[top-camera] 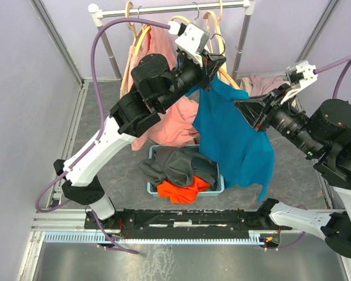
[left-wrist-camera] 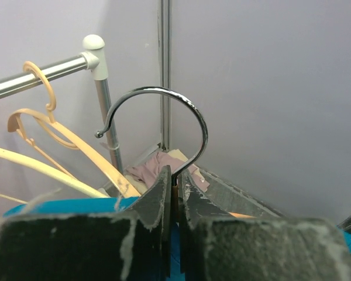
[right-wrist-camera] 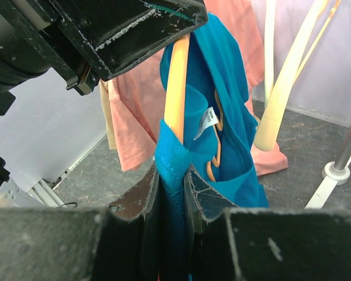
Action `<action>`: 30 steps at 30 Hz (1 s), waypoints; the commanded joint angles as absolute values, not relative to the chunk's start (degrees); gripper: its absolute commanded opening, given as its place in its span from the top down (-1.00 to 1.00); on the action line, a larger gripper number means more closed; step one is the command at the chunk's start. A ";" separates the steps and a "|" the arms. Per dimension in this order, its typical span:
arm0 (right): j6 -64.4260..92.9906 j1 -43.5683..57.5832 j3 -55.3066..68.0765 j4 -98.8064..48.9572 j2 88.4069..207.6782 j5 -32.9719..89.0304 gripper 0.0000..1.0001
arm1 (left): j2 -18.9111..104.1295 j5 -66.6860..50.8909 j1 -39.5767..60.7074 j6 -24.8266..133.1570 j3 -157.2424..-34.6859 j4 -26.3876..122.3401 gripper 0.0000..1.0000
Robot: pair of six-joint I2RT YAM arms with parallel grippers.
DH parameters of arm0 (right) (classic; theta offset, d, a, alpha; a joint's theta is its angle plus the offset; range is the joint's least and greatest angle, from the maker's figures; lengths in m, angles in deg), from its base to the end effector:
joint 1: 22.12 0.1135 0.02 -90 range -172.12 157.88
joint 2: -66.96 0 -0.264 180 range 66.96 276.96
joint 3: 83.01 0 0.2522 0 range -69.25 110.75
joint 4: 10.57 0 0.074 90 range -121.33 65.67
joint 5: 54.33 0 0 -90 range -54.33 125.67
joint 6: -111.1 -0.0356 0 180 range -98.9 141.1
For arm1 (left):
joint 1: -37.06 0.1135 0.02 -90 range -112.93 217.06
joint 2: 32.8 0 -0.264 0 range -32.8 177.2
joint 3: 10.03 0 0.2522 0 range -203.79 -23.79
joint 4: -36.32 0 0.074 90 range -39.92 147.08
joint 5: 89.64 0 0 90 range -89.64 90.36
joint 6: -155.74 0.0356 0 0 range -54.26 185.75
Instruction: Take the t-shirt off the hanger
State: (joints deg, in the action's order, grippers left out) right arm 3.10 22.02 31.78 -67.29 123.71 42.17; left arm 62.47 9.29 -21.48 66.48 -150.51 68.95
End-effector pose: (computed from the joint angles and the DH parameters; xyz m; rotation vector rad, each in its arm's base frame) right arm 0.0876 0.0793 0.5508 -0.2707 1.5763 0.7656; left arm 0.1761 -0.2773 0.5791 0.5682 1.2718 -0.7412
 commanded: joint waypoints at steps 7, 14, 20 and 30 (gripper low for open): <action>3.58 22.09 38.24 -65.24 124.90 42.85 0.66 | 63.13 13.86 -21.92 66.80 -155.66 67.52 0.95; 3.82 22.09 39.62 -71.77 123.81 44.37 -0.19 | 62.92 18.20 -21.98 68.53 -156.00 66.55 0.95; 2.30 22.09 36.47 -77.02 119.64 46.56 -0.25 | 62.73 20.46 -21.94 68.25 -157.53 67.12 0.95; -0.63 22.09 31.30 -82.99 113.89 47.71 -0.24 | 62.76 23.96 -21.98 68.78 -159.85 67.34 0.95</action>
